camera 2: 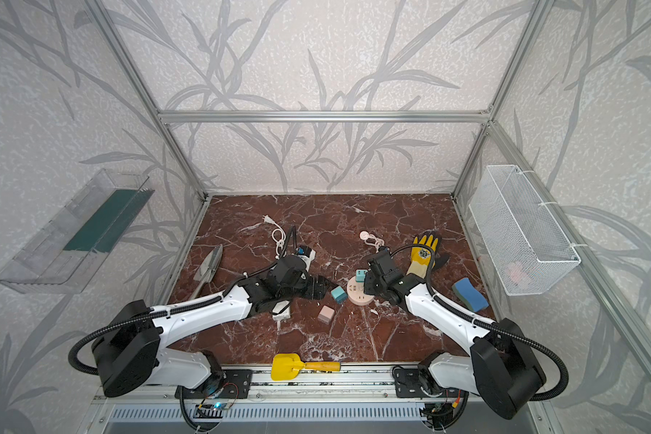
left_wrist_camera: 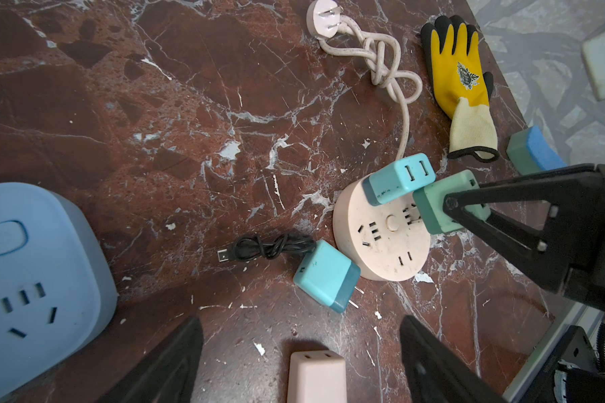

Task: Insert plugs into power strip
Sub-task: Insert the plug into the socket.

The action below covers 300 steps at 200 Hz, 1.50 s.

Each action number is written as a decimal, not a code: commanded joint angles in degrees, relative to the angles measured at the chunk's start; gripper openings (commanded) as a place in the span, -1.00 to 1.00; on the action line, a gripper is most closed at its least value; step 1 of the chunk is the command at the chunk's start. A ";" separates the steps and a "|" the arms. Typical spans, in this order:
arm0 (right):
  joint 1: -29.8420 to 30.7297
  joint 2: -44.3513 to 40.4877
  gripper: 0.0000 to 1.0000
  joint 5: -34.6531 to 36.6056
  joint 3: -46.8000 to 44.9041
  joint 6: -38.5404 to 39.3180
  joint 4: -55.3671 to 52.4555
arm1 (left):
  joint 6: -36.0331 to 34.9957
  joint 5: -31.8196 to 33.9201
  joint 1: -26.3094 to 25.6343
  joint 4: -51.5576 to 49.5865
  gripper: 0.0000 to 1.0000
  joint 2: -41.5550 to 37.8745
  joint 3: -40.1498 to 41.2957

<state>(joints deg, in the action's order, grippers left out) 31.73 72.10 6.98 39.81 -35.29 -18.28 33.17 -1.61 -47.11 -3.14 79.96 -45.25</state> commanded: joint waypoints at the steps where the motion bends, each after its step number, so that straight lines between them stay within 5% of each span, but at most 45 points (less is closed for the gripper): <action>1: 0.07 0.49 -1.00 1.09 -0.91 -0.57 0.97 | -0.29 0.21 0.35 0.37 0.76 0.21 0.63; 300: 7.94 4.38 -1.00 9.63 2.32 -2.76 -7.39 | -0.75 -0.85 0.35 1.97 0.75 -0.16 2.89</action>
<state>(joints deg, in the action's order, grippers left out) 39.33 75.09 16.51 42.26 -36.45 -23.03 32.95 -2.48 -47.07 -1.65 80.05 -42.98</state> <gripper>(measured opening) 0.292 0.875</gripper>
